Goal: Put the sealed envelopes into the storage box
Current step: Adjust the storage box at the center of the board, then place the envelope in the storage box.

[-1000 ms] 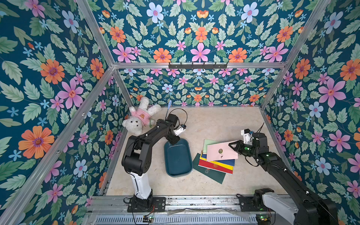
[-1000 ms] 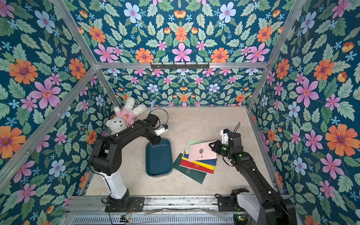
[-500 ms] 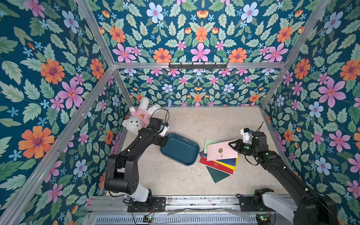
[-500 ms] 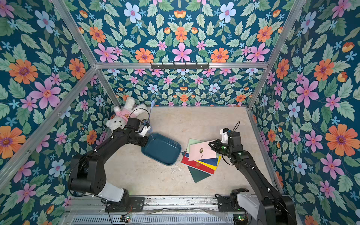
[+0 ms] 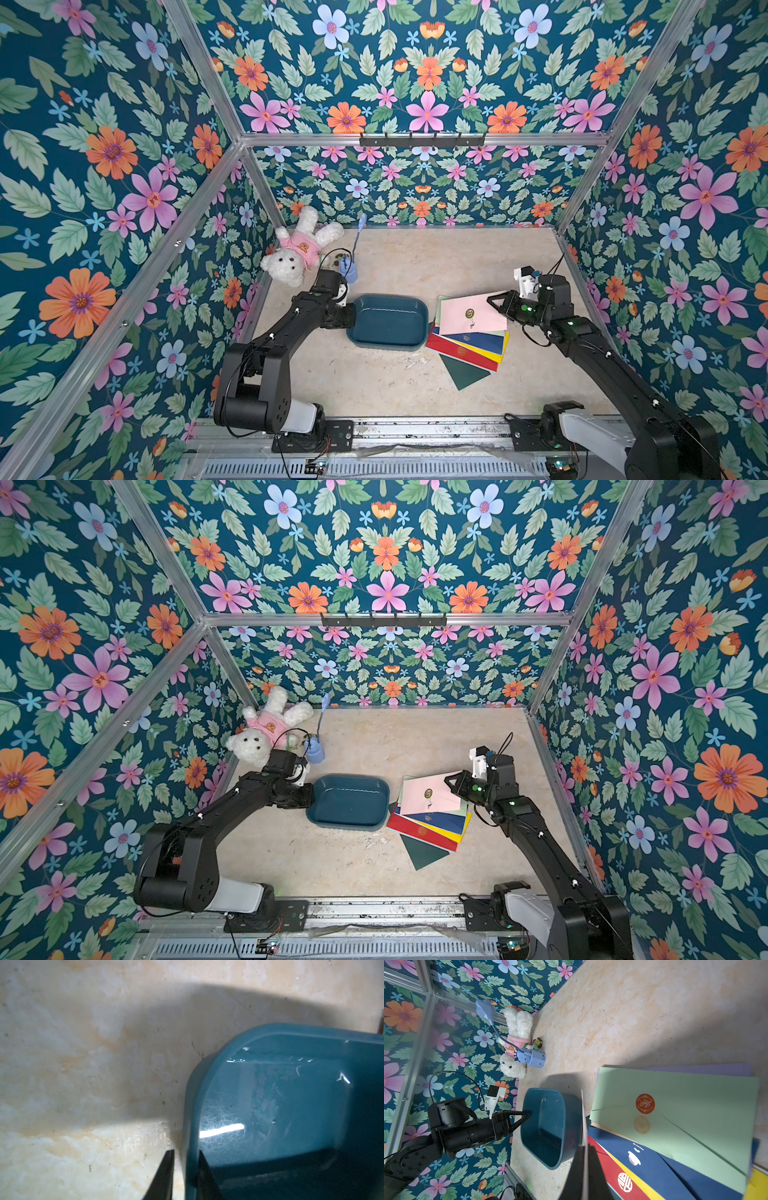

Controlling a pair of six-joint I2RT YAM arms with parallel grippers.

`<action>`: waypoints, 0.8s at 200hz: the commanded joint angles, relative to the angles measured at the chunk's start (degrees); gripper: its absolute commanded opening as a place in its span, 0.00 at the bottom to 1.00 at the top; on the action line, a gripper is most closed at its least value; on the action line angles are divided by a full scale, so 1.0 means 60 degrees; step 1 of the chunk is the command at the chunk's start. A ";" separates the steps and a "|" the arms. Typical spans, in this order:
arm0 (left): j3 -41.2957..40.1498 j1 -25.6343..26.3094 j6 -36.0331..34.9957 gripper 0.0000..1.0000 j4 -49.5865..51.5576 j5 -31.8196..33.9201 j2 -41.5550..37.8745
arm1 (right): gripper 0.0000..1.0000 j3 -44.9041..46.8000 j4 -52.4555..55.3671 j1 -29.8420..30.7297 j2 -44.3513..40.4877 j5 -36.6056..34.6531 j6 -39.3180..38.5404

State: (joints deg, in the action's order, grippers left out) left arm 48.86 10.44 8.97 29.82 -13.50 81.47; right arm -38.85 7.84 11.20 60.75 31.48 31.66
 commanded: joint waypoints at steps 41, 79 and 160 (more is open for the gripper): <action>0.1420 -0.0011 0.0178 0.53 0.0500 0.0905 -0.1528 | 0.00 -0.0397 -0.0233 0.0008 -0.0179 0.0747 -0.0439; 0.2365 0.0698 -0.2111 0.69 -0.0326 -0.2376 -0.1900 | 0.00 -0.0507 -0.2134 0.0062 -0.0154 0.2328 -0.1073; 0.4278 0.3031 -0.6160 0.86 0.0375 -0.3717 -0.0486 | 0.00 -0.0837 -0.1949 0.2083 -0.0070 0.4155 -0.6612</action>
State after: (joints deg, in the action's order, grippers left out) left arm 73.08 26.13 -18.81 28.14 -31.75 77.14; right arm -43.35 -3.07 22.57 59.96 48.56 1.67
